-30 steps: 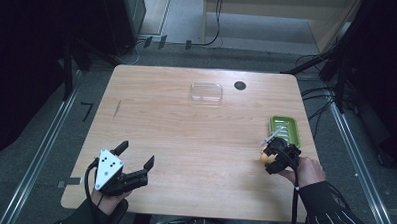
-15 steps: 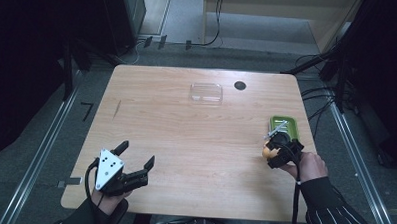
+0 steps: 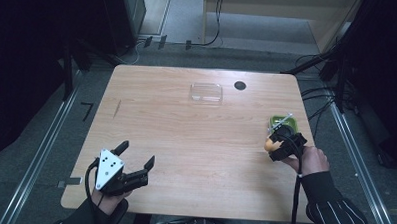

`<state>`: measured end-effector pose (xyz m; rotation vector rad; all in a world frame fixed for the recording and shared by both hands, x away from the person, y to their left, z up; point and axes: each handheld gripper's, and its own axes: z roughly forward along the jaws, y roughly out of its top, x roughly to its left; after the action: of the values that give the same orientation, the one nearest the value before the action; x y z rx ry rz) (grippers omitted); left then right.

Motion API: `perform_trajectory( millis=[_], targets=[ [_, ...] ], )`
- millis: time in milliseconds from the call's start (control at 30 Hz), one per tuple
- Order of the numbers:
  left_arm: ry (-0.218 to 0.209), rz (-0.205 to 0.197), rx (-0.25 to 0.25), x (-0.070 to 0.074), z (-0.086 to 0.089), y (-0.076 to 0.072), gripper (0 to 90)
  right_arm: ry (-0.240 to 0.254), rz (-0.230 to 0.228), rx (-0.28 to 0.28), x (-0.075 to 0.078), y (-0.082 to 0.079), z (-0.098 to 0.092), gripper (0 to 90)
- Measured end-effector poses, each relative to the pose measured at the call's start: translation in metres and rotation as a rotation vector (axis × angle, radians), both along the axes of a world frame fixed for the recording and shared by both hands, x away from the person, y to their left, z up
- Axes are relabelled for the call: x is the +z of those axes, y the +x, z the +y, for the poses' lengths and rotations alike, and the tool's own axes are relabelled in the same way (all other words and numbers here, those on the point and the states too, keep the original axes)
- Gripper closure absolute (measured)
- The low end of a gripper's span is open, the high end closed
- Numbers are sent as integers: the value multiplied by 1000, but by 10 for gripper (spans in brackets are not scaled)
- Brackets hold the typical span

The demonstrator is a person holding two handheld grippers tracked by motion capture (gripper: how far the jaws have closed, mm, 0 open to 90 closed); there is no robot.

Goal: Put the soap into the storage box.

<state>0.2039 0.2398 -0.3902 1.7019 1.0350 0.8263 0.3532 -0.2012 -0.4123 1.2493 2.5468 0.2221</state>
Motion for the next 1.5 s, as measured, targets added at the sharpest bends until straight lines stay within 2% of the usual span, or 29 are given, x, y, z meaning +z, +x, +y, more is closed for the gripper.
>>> perform_trajectory(
  millis=[667, 1200, 1500],
  targets=[
    [1, 0, -1, 0, 0, 0, 137, 18, -21, -76, 2, 27, -22, 400],
    [0, 2, -3, 0, 0, 1, 137, 4, -20, -122, -7, 54, -36, 400],
    [0, 2, 0, 0, 0, 1, 137, -15, -14, -130, -14, 67, -39, 400]
  ],
)
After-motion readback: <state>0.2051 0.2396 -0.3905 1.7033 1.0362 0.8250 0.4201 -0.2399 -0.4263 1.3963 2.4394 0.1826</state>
